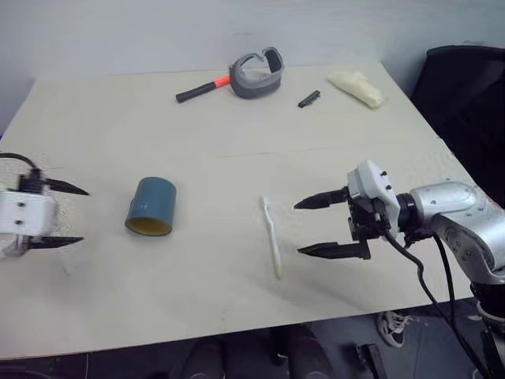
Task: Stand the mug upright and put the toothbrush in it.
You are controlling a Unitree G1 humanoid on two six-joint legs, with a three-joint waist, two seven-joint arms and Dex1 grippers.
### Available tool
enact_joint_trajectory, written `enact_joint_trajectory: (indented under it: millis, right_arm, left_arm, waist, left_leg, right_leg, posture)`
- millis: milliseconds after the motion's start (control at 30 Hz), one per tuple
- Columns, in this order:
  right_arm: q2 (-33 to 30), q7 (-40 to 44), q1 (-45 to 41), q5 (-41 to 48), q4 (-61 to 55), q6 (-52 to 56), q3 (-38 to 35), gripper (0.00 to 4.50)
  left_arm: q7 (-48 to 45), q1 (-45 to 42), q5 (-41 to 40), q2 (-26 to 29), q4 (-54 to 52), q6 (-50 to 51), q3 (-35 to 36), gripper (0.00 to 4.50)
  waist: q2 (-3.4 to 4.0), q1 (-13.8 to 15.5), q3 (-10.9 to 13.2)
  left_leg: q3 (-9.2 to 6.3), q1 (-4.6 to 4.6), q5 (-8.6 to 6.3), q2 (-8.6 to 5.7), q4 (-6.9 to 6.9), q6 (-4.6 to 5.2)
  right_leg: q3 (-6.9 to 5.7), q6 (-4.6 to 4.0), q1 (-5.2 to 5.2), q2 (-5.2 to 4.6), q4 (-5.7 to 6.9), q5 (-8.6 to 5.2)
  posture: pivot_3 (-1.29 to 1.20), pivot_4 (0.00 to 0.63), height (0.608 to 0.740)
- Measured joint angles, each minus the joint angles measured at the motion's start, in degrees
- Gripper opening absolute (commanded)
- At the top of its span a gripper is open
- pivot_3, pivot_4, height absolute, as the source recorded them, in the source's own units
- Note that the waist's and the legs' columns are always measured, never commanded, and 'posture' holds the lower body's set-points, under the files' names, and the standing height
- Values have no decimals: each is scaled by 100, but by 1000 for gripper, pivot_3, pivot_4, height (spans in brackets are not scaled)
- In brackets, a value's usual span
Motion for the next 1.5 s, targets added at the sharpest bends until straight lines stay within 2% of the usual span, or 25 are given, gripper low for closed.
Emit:
enact_joint_trajectory:
  millis: [33, 100, 167, 300, 500, 700, 800, 1000, 1267, 1400, 1500]
  right_arm:
    - [-3, -62, 25, 35, -11, 53, -72, 4500]
    - [8, -171, 57, 90, -58, 130, -136, 4500]
    - [-15, -336, 311, 174, -299, 229, -286, 4500]
    - [-48, -680, 718, 377, -686, 427, -660, 4500]
    - [-71, -1275, 1292, 706, -1280, 704, -1247, 4500]
    - [-95, -1675, 1561, 933, -1579, 844, -1524, 4500]
    - [-130, -1792, 1586, 1062, -1630, 911, -1574, 4500]
    - [-397, -1720, 1628, 1318, -1744, 923, -1706, 4500]
    - [-430, -1652, 1593, 1342, -1708, 866, -1675, 4500]
    - [-430, -1634, 1526, 1336, -1621, 792, -1589, 4500]
    - [-430, -1616, 1472, 1332, -1568, 768, -1457, 4500]
  left_arm:
    - [-126, -504, 315, -176, 369, -488, -429, 4457]
    - [-193, -1132, 719, -400, 894, -1098, -835, 4457]
    - [-146, -2109, 1332, -759, 1676, -1837, -1370, 4457]
    - [55, -3053, 2119, -1120, 2671, -2712, -2011, 4457]
    - [528, -3603, 2904, -1473, 3491, -3493, -2743, 4457]
    - [911, -3878, 3148, -1747, 3785, -3728, -3003, 4457]
    - [1081, -3920, 3227, -1866, 3819, -3773, -3085, 3903]
    - [1247, -3931, 3288, -1914, 3888, -3832, -3262, 2225]
    - [1319, -3922, 3180, -1996, 4004, -3864, -3339, 29]
    - [818, -3789, 2393, -2142, 3991, -3435, -3083, 29]
    - [-183, -3409, 1068, -2489, 3520, -2160, -2490, 29]
  waist:
    - [0, 3, 0]
    - [-2, 12, -1]
    - [-4, 50, -2]
    - [-4, 53, -2]
    - [-6, 19, -3]
    - [-6, 34, -4]
    - [4, 72, -9]
    - [8, 150, -12]
    - [8, 161, -12]
    - [8, 148, -12]
    - [8, 146, -12]
  left_leg:
    - [2, 0, 8, 1, 2, -15]
    - [1, -5, 9, 1, 9, -16]
    - [-3, -14, 7, 1, 25, -13]
    - [12, -31, -21, 1, 76, 12]
    - [25, -34, -42, 1, 83, 52]
    - [25, -26, -48, -1, 86, 63]
    - [24, -19, -49, -5, 87, 67]
    - [24, -13, -48, -8, 89, 69]
    - [21, -18, -47, -9, 99, 70]
    - [21, -16, -47, -8, 101, 70]
    - [17, -23, -45, -7, 113, 70]
  right_leg:
    - [1, -1, -1, 1, 1, 1]
    - [-2, 1, -1, 2, -1, 3]
    - [-7, 7, 1, 2, -4, 6]
    - [-14, 27, 2, -6, -8, 17]
    - [-14, 41, 7, -13, -33, 33]
    - [-13, 41, 15, -16, -30, 34]
    - [-11, 41, 22, -22, -24, 34]
    - [-8, 40, 22, -24, -14, 34]
    - [-9, 39, 23, -26, -9, 35]
    - [-10, 37, 22, -24, -3, 34]
    - [-12, 36, 20, -23, 0, 34]
  posture:
    - [0, 150, 740]
    - [0, 150, 740]
    - [0, 150, 740]
    - [0, 150, 740]
    - [0, 150, 740]
    - [0, 150, 740]
    - [0, 150, 740]
    - [0, 150, 740]
    - [0, 150, 740]
    - [0, 150, 740]
    - [0, 150, 740]
